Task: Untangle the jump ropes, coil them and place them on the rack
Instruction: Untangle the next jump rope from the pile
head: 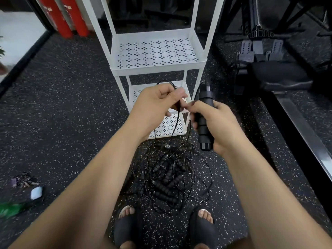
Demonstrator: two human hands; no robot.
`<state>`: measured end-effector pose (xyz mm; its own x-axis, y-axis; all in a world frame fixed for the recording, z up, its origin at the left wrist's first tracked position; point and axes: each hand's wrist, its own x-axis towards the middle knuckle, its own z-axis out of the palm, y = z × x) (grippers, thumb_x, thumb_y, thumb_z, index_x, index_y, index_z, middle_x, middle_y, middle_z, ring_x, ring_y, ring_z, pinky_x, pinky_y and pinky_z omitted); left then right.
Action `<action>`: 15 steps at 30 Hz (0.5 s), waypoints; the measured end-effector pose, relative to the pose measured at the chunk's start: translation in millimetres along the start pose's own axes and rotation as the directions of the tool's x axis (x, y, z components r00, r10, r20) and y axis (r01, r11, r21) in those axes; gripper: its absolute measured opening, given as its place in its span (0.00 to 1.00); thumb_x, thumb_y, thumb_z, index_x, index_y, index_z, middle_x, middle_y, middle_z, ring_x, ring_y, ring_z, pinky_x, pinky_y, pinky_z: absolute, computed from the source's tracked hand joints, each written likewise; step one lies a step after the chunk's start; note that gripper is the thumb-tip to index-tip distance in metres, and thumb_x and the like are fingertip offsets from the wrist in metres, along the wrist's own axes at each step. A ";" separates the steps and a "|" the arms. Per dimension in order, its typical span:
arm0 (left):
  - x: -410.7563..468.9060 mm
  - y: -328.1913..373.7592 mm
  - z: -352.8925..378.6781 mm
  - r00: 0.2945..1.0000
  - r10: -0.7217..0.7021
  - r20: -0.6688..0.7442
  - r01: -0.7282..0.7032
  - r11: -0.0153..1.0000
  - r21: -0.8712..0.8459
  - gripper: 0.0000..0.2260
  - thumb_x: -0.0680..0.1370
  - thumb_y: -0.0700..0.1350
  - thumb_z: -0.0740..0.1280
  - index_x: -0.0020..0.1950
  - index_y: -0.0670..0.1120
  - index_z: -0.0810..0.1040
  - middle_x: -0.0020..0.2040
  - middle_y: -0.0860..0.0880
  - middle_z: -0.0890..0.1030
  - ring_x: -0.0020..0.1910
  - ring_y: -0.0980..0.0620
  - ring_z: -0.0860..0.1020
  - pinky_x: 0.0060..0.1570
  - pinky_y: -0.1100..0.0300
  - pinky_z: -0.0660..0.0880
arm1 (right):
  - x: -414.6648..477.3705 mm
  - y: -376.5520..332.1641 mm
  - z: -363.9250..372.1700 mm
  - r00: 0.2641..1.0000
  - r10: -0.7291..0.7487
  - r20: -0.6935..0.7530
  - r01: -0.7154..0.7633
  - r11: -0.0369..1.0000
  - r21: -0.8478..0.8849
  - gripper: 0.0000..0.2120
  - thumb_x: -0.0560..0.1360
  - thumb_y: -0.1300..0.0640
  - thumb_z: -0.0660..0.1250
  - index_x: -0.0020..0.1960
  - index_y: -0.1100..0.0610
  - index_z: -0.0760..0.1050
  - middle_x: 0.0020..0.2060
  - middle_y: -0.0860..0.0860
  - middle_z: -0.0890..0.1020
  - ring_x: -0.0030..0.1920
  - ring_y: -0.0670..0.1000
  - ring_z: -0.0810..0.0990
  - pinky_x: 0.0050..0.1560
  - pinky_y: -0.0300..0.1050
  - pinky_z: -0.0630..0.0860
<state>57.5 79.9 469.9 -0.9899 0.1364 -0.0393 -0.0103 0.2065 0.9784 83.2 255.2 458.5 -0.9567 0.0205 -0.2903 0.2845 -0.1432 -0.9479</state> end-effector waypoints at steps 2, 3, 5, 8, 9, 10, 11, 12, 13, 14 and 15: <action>0.3 2.9 -5.1 1.000 -0.002 -0.025 0.001 0.999 -0.042 0.13 0.85 0.49 0.69 0.55 0.40 0.84 0.47 0.50 0.89 0.45 0.53 0.85 0.43 0.58 0.74 | -0.2 2.6 3.2 1.000 -0.009 0.021 0.009 1.000 -0.011 0.04 0.77 0.64 0.73 0.50 0.57 0.82 0.35 0.53 0.80 0.32 0.50 0.74 0.32 0.42 0.72; 0.4 4.5 -7.3 0.999 -0.001 -0.034 -0.001 0.997 -0.077 0.12 0.85 0.49 0.69 0.55 0.40 0.84 0.47 0.49 0.89 0.44 0.53 0.85 0.43 0.58 0.74 | -0.3 4.2 5.4 0.999 -0.010 0.035 0.011 0.999 -0.034 0.05 0.77 0.64 0.74 0.49 0.56 0.82 0.35 0.52 0.80 0.32 0.50 0.75 0.32 0.43 0.73; 0.6 7.6 -9.9 0.999 -0.001 -0.042 -0.005 0.989 -0.145 0.11 0.85 0.50 0.69 0.53 0.44 0.84 0.47 0.48 0.89 0.44 0.52 0.84 0.43 0.58 0.73 | -0.1 8.0 10.2 0.998 -0.008 0.068 0.013 0.997 -0.081 0.05 0.76 0.64 0.75 0.49 0.56 0.82 0.35 0.52 0.81 0.32 0.50 0.75 0.33 0.44 0.73; 0.7 10.3 -11.5 0.999 -0.002 -0.046 -0.008 0.976 -0.217 0.10 0.85 0.51 0.69 0.53 0.46 0.84 0.48 0.47 0.88 0.46 0.51 0.85 0.43 0.59 0.73 | 0.1 13.7 16.8 0.996 -0.036 0.083 0.049 0.986 -0.160 0.04 0.75 0.63 0.76 0.48 0.58 0.82 0.33 0.52 0.79 0.33 0.51 0.75 0.36 0.47 0.72; 0.7 10.7 -12.1 0.999 -0.005 -0.047 -0.007 0.971 -0.239 0.10 0.85 0.51 0.69 0.54 0.46 0.84 0.48 0.47 0.88 0.46 0.50 0.85 0.43 0.60 0.73 | -0.1 15.3 18.2 0.996 -0.055 0.076 0.069 0.980 -0.186 0.04 0.75 0.63 0.76 0.47 0.58 0.82 0.33 0.52 0.78 0.33 0.51 0.75 0.37 0.48 0.71; 0.5 11.2 -13.0 0.999 -0.010 -0.049 -0.003 0.965 -0.262 0.10 0.85 0.51 0.68 0.54 0.46 0.84 0.48 0.47 0.88 0.47 0.50 0.85 0.42 0.61 0.73 | -0.2 16.9 19.4 0.995 -0.075 0.068 0.087 0.976 -0.202 0.05 0.75 0.63 0.77 0.46 0.58 0.81 0.32 0.52 0.78 0.32 0.51 0.74 0.38 0.49 0.71; 0.1 11.7 -14.1 0.999 -0.016 -0.048 0.002 0.959 -0.285 0.10 0.85 0.51 0.68 0.54 0.46 0.84 0.48 0.48 0.88 0.47 0.50 0.85 0.41 0.62 0.73 | -0.3 17.6 20.2 0.994 -0.091 0.056 0.101 0.974 -0.203 0.05 0.75 0.62 0.77 0.45 0.57 0.81 0.31 0.52 0.78 0.32 0.51 0.74 0.38 0.49 0.71; -0.5 12.6 -15.1 0.999 -0.021 -0.045 0.006 0.951 -0.309 0.10 0.85 0.51 0.68 0.54 0.46 0.84 0.48 0.48 0.88 0.47 0.51 0.85 0.40 0.62 0.74 | 0.0 18.3 20.4 0.994 -0.105 0.044 0.111 0.974 -0.197 0.06 0.75 0.62 0.78 0.45 0.57 0.81 0.32 0.52 0.78 0.32 0.51 0.75 0.38 0.49 0.71; -1.1 13.5 -16.1 0.999 -0.024 -0.043 0.008 0.945 -0.328 0.10 0.85 0.51 0.68 0.55 0.46 0.84 0.48 0.49 0.87 0.47 0.51 0.85 0.39 0.63 0.74 | 0.1 18.0 20.3 0.993 -0.115 0.039 0.120 0.974 -0.193 0.06 0.75 0.61 0.78 0.46 0.57 0.81 0.32 0.51 0.79 0.32 0.50 0.75 0.38 0.49 0.72; -1.5 14.3 -17.0 0.999 -0.023 -0.042 0.007 0.939 -0.343 0.10 0.85 0.51 0.68 0.55 0.46 0.84 0.48 0.49 0.87 0.46 0.51 0.85 0.39 0.63 0.74 | 0.1 17.9 20.2 0.992 -0.121 0.043 0.127 0.973 -0.193 0.07 0.74 0.61 0.79 0.48 0.57 0.82 0.32 0.50 0.79 0.32 0.50 0.76 0.37 0.48 0.72; -2.0 15.4 -17.8 0.999 -0.020 -0.040 0.004 0.935 -0.354 0.10 0.85 0.51 0.68 0.55 0.45 0.84 0.48 0.49 0.87 0.46 0.52 0.85 0.39 0.63 0.74 | -0.5 17.6 20.5 0.991 -0.119 0.058 0.129 0.972 -0.195 0.07 0.74 0.60 0.80 0.49 0.57 0.83 0.32 0.50 0.79 0.32 0.50 0.76 0.36 0.47 0.73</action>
<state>56.8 65.5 488.6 -0.9944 0.0930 -0.0502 -0.0638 -0.1495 0.9867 87.5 232.4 444.7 -0.9858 -0.0201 -0.1669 0.1656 0.0560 -0.9846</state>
